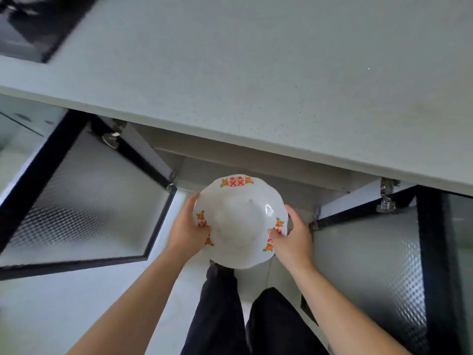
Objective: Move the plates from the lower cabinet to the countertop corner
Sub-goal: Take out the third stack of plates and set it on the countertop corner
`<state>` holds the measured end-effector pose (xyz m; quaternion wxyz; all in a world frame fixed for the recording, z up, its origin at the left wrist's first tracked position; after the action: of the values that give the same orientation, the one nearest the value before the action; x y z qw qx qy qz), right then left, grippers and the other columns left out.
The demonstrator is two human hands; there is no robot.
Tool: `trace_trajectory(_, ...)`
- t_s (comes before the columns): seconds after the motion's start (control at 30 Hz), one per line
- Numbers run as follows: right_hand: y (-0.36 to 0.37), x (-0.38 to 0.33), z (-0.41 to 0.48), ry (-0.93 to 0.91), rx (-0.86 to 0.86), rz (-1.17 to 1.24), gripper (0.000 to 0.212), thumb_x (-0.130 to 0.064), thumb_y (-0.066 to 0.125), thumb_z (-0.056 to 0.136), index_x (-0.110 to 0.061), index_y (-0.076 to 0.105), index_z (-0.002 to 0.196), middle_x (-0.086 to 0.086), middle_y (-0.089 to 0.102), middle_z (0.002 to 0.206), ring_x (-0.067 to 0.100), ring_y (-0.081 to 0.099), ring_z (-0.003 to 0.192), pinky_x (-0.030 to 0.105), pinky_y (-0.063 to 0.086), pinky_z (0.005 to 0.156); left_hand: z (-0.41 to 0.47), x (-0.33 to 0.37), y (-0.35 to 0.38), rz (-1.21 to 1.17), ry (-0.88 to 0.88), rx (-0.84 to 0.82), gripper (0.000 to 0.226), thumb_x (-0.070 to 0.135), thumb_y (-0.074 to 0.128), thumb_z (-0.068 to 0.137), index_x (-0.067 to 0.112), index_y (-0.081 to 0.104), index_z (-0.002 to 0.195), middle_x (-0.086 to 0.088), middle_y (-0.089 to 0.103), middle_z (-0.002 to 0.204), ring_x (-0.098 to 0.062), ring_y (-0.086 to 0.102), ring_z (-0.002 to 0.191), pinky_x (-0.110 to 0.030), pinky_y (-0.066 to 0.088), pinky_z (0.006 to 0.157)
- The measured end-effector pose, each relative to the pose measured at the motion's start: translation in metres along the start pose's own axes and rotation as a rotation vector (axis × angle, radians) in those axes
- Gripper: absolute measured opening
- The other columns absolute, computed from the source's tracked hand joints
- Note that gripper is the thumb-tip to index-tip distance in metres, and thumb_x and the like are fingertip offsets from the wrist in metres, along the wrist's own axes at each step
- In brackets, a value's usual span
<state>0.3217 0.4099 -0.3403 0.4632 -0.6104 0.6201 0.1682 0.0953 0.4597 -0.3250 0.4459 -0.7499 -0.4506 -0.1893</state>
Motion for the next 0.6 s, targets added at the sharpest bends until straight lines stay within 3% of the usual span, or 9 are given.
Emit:
trace_trajectory(0.07,-0.008,-0.02,-0.026,-0.026,-0.033,-0.014,0.059,-0.002,0.062,0.08,-0.029,0.048,0.13,-0.007,0.064,0.114,0.011,0.063,0.099,0.029,0.055,0.08,-0.032,0.009,-0.019,-0.003,-0.019,0.024,0.069,0.0,0.062,0.079,0.033,0.037,0.134,0.006,0.053,0.11,-0.021,0.054,0.099,-0.017,0.045,0.047)
trace_trajectory(0.17,-0.023,-0.054,-0.066,-0.073,-0.088,-0.031,0.056,-0.001,0.062,0.081,-0.03,0.048,0.128,-0.012,0.061,0.109,0.009,0.061,0.095,0.028,0.055,0.079,-0.079,0.024,-0.048,-0.007,-0.019,0.082,0.068,0.003,0.065,0.078,0.033,0.038,0.133,0.006,0.054,0.11,-0.019,0.053,0.099,-0.017,0.045,0.053)
trace_trajectory(0.27,-0.038,-0.09,-0.102,-0.165,-0.139,-0.057,0.051,0.0,0.06,0.083,-0.042,0.049,0.109,-0.016,0.059,0.095,0.003,0.06,0.079,0.011,0.047,0.06,-0.123,0.041,-0.076,-0.039,-0.005,0.135,0.065,0.005,0.068,0.078,0.034,0.04,0.13,0.007,0.053,0.106,-0.019,0.054,0.097,-0.015,0.044,0.052)
trace_trajectory(0.33,-0.046,-0.111,-0.121,-0.211,-0.169,-0.064,0.049,0.0,0.06,0.083,-0.04,0.049,0.11,-0.02,0.057,0.089,0.0,0.059,0.072,0.008,0.045,0.05,-0.15,0.051,-0.093,-0.073,0.01,0.176,0.065,0.003,0.068,0.078,0.033,0.041,0.129,0.007,0.053,0.106,-0.019,0.055,0.098,-0.014,0.044,0.052)
trace_trajectory(0.43,-0.05,-0.139,-0.147,-0.259,-0.209,-0.08,0.051,-0.004,0.062,0.084,-0.029,0.048,0.126,-0.028,0.05,0.088,-0.006,0.056,0.069,0.005,0.043,0.048,-0.186,0.057,-0.114,-0.114,0.017,0.237,0.066,0.002,0.068,0.079,0.031,0.039,0.131,0.006,0.053,0.108,-0.018,0.054,0.099,-0.013,0.045,0.054)
trace_trajectory(0.6,-0.037,-0.171,-0.186,-0.35,-0.295,-0.142,0.048,-0.004,0.062,0.085,-0.036,0.046,0.115,-0.03,0.047,0.082,-0.012,0.055,0.068,0.008,0.045,0.048,-0.229,0.045,-0.148,-0.201,-0.006,0.306,0.067,0.001,0.066,0.08,0.033,0.039,0.132,0.006,0.054,0.107,-0.018,0.055,0.097,-0.017,0.047,0.054)
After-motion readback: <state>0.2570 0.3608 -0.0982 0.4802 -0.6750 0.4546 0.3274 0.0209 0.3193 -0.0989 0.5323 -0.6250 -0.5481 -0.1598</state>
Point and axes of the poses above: each hand's wrist, its own z-axis towards the middle knuckle, its own y-axis out of the palm, x = y × z, the point moved 6 cm from there along z, towards the middle knuckle
